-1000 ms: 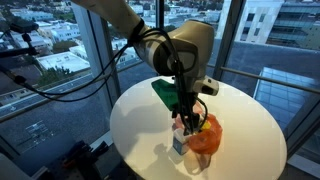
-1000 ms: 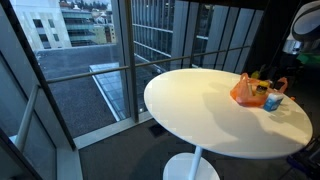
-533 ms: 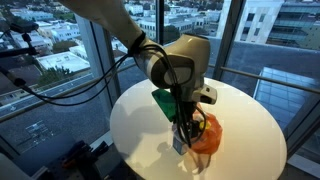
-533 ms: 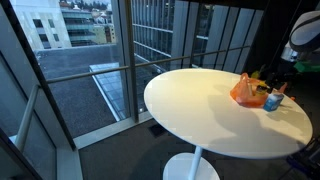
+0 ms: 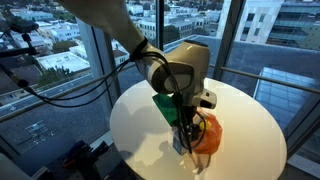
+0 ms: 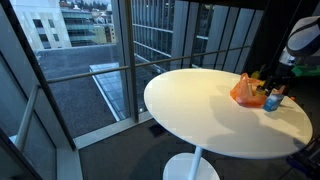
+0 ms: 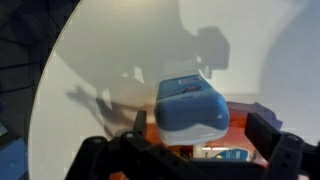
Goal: Pick up the mentos container from the table and put it in the orange plastic bag
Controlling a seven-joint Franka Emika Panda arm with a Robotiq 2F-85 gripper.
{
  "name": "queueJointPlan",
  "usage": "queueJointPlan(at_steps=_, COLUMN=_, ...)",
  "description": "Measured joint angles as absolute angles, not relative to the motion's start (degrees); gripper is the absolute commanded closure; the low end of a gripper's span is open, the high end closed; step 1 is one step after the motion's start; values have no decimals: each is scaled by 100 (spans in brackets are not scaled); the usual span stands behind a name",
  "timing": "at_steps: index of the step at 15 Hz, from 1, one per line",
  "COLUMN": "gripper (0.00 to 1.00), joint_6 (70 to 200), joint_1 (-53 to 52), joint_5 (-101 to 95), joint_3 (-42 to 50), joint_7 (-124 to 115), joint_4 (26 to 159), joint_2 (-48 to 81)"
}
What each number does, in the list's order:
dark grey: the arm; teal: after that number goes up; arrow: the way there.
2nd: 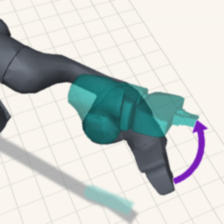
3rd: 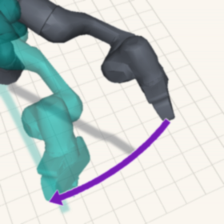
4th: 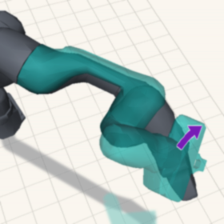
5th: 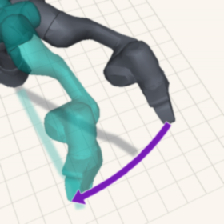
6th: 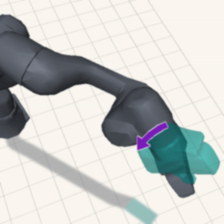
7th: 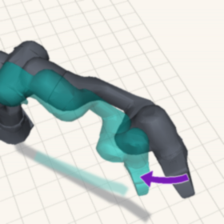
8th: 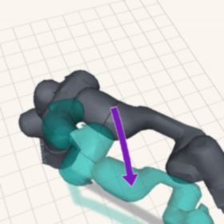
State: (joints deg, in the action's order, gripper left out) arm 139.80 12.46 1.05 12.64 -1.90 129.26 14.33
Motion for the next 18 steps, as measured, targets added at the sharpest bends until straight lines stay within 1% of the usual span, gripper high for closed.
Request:
queueJointPlan(at_steps=1, gripper=26, joint_6=13998, joint_1=1246, joint_5=105, joint_3=1264, joint_7=-190, joint_4=12926, joint_2=1451)
queueJointPlan(at_steps=2, gripper=26, joint_6=14017, joint_1=1246, joint_5=105, joint_3=1264, joint_7=-190, joint_4=12926, joint_2=1468)
queueJointPlan(at_steps=3, gripper=32, joint_6=14039, joint_1=1246, joint_5=105, joint_3=1264, joint_7=-190, joint_4=12926, joint_2=1486)
queueJointPlan(at_steps=5, gripper=49, joint_6=14061, joint_1=1246, joint_5=105, joint_3=1264, joint_7=-190, joint_4=12926, joint_2=1516)
queueJointPlan(at_steps=6, gripper=56, joint_6=14062, joint_1=1246, joint_5=105, joint_3=1264, joint_7=-190, joint_4=12926, joint_2=1522)
queueJointPlan(at_steps=10, gripper=57, joint_6=14000, joint_1=1245, joint_5=107, joint_3=1243, joint_7=-190, joint_4=12891, joint_2=1493)
queueJointPlan(at_steps=18, gripper=57, joint_6=13327, joint_1=1147, joint_5=260, joint_3=1055, joint_7=-208, joint_4=12555, joint_2=1061)
